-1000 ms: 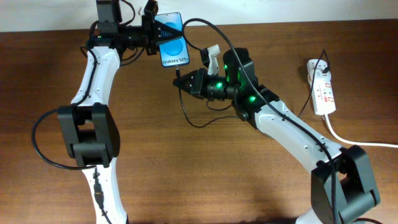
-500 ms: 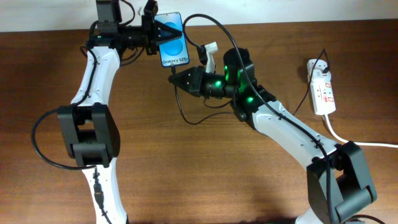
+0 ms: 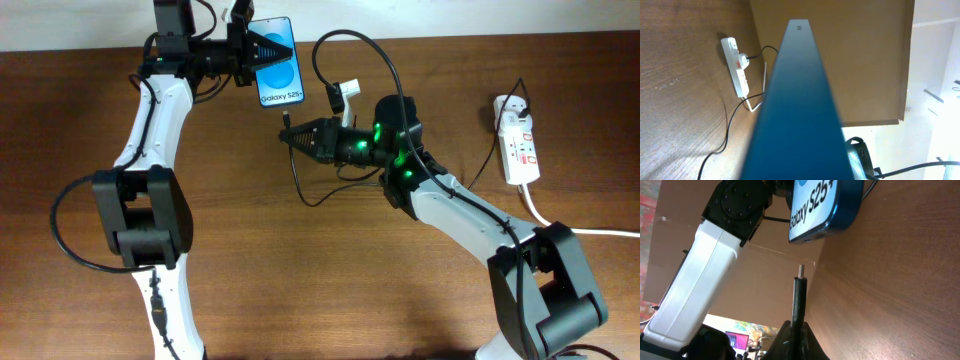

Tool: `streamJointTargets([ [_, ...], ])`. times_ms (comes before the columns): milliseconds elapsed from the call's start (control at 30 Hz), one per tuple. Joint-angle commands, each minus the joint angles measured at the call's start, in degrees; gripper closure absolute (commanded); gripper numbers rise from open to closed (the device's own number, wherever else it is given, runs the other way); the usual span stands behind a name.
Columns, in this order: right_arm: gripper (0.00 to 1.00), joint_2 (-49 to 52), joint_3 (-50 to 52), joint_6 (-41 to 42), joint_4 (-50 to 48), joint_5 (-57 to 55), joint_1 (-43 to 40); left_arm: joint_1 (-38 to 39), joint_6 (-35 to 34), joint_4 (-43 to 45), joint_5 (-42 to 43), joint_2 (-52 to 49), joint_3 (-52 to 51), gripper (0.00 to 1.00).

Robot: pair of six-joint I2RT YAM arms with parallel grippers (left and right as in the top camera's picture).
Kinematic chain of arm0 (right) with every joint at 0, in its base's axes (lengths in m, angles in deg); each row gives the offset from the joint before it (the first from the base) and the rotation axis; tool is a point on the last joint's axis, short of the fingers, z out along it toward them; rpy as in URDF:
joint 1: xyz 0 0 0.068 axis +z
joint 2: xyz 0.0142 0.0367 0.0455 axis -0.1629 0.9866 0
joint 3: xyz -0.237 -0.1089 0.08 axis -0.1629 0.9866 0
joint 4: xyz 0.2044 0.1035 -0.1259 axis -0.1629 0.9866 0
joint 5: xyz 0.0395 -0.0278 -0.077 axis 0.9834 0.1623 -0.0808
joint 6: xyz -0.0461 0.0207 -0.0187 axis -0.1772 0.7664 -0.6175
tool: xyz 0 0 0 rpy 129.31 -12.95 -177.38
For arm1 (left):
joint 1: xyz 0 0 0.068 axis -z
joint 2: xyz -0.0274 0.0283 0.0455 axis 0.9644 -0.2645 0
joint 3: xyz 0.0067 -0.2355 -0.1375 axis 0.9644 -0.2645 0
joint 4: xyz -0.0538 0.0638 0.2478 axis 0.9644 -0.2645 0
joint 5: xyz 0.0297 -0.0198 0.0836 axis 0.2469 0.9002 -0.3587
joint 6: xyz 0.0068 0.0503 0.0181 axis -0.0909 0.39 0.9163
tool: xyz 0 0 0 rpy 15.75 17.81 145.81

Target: Plug charger to phone and switch on socket

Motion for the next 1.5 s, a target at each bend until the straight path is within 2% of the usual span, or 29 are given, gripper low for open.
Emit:
streamJointTargets([
  [0, 0.96, 0.3, 0.6, 0.5, -0.6, -0.7, -0.4, -0.2, -0.1, 0.3, 1.9, 1.5, 1.4, 1.0],
  [1467, 0.96, 0.3, 0.6, 2.0, -3.6, -2.1, -2.5, 2.5, 0.0, 0.3, 4.5, 1.5, 1.4, 1.0],
])
